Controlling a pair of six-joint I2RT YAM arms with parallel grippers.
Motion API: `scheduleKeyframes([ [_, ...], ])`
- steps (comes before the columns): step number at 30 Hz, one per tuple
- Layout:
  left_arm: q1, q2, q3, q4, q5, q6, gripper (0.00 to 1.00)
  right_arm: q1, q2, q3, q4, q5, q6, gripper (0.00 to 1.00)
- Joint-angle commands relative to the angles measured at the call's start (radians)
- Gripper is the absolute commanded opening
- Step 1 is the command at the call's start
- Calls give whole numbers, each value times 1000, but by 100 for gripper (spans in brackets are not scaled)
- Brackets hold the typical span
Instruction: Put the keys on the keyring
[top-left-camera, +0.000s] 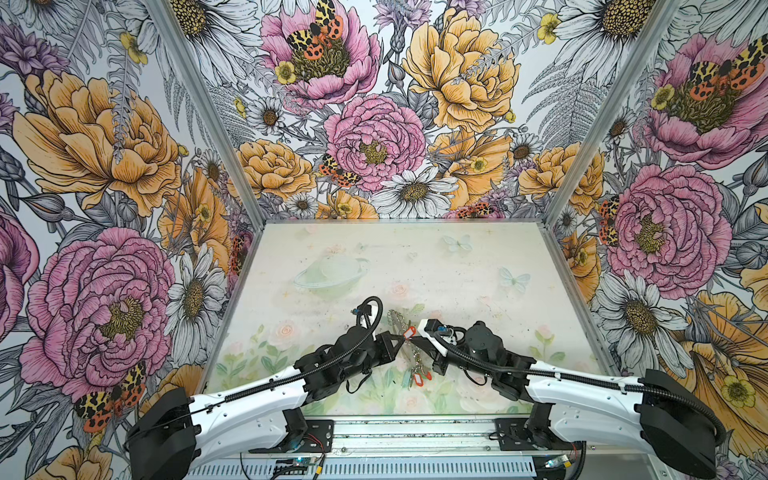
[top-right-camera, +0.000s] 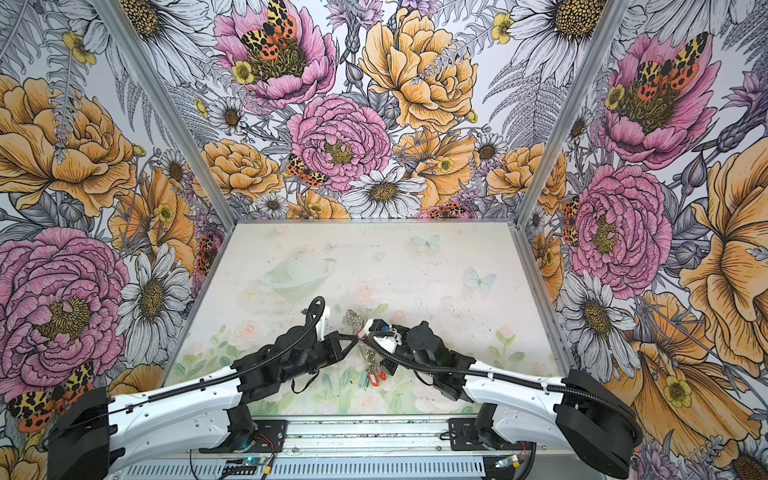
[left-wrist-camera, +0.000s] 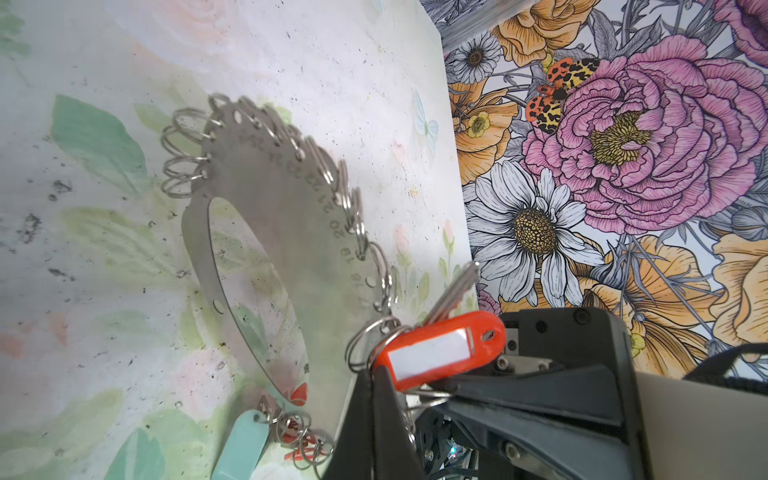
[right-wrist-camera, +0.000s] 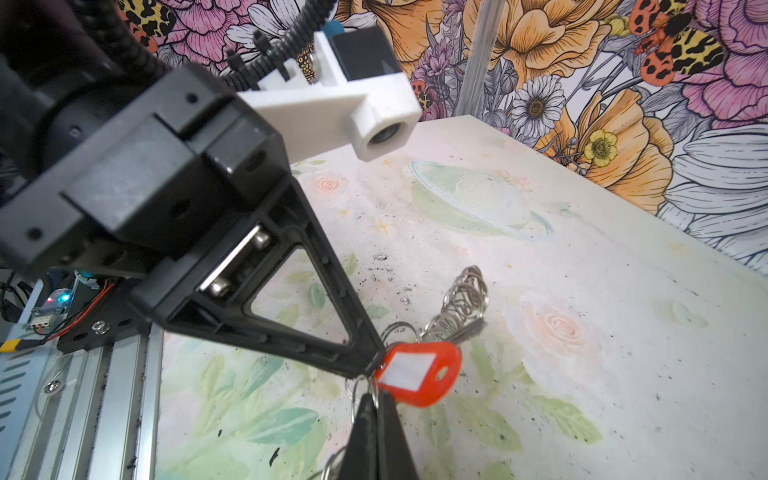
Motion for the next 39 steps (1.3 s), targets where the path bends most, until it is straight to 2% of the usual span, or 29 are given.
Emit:
scheduleKeyframes([
  [1, 0, 35, -28, -40, 26, -8, 6, -16, -5, 9, 246, 73, 39, 0],
  [10, -8, 58, -24, 14, 52, 0, 13, -15, 38, 1, 347, 130, 65, 0],
  [18, -7, -59, -20, -60, 4, 70, 17, -31, 11, 11, 236, 36, -3, 0],
  [21, -5, -140, -5, -116, -17, 174, 18, -60, -8, 4, 207, -54, -5, 0],
  [24, -7, -216, -15, -107, -4, 329, 19, -74, -21, -2, 202, -129, -4, 0],
  [28, -7, -282, -55, -23, 34, 535, 19, -79, -29, -3, 217, -194, -1, 0],
  [33, -8, -296, -115, 135, 78, 787, 19, -79, -36, 0, 217, -263, -4, 0],
  [36, -7, -295, -143, 205, 97, 867, 18, -78, -49, -2, 216, -284, -2, 0],
  [39, -5, -301, -143, 199, 145, 930, 17, -78, -62, -6, 214, -309, -4, 0],
])
